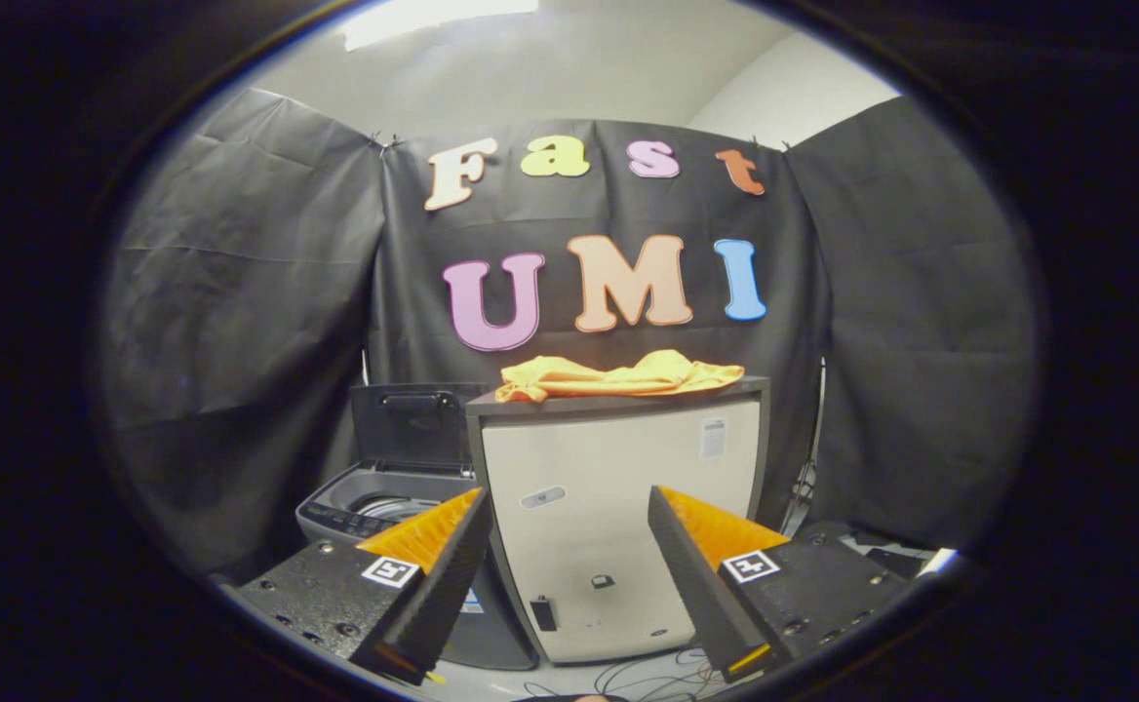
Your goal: Put the clothes into the washing machine and then close the washing machine lid.
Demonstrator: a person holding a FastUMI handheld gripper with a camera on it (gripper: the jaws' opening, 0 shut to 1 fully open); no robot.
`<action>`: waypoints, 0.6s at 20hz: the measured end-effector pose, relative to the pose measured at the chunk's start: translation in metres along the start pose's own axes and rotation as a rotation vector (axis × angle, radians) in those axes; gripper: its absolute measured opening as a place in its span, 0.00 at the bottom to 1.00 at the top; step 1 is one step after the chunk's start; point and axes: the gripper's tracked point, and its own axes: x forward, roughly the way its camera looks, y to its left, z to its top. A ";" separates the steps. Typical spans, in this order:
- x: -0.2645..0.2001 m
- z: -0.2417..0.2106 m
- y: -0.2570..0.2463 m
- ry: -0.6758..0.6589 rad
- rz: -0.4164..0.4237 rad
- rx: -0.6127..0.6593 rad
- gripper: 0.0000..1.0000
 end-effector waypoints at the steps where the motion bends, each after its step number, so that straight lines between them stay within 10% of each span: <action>1: 0.004 0.002 0.001 0.000 0.006 -0.005 0.97; 12: 0.059 0.069 0.005 -0.058 0.058 0.015 0.97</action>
